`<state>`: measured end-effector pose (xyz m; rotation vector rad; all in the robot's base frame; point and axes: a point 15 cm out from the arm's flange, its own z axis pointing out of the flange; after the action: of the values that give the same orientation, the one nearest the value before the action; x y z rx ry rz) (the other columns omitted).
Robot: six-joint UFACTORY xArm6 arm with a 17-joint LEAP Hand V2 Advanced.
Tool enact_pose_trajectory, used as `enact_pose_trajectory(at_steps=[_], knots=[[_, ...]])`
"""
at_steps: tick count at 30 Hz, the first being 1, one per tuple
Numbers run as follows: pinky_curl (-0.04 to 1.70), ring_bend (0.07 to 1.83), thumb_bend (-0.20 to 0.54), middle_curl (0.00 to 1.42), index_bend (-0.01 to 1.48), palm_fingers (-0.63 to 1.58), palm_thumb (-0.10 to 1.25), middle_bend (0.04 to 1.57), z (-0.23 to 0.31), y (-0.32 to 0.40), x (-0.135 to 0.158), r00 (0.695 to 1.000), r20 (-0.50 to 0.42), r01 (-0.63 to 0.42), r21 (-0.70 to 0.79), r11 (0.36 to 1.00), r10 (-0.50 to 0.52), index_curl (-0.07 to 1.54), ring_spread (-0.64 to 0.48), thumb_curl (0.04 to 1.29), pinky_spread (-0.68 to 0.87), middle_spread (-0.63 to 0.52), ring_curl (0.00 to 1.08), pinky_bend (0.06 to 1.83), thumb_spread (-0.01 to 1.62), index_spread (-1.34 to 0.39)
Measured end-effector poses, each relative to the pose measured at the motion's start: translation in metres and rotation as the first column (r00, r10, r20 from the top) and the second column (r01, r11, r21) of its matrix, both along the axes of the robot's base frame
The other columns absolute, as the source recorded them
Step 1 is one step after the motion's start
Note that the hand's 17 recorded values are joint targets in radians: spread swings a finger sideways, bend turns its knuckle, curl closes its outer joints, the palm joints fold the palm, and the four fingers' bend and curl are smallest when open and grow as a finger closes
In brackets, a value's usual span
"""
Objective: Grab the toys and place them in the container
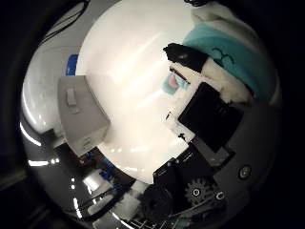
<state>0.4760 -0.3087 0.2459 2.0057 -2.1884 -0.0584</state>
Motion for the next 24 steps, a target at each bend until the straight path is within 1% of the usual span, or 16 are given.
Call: enact_pose_trajectory(at_steps=[7,15,18,24], knots=[[0.77,1.4,-0.012,0.77,1.0,1.08,1.01,1.31,0.06,0.037,-0.017,0.999,-0.009,-0.043,0.005,0.999,0.044,0.78,-0.21,0.54,-0.2,-0.16,0.68,1.38,1.09,-0.26],[0.85,1.38,-0.013,0.79,1.0,1.08,1.01,1.31,0.147,0.108,-0.028,0.988,0.079,-0.133,-0.002,0.991,0.132,0.82,-0.22,0.57,-0.19,-0.16,0.72,1.33,1.1,-0.26],[0.87,1.38,-0.014,0.79,0.99,1.08,1.01,1.31,0.171,0.143,-0.032,0.977,0.109,-0.183,0.008,0.983,0.181,0.83,-0.22,0.58,-0.2,-0.16,0.73,1.31,1.1,-0.26],[0.92,1.37,-0.013,0.79,0.99,1.08,1.01,1.3,0.22,0.222,-0.031,0.938,0.202,-0.283,-0.026,0.959,0.282,0.84,-0.22,0.59,-0.2,-0.16,0.74,1.28,1.1,-0.26]])
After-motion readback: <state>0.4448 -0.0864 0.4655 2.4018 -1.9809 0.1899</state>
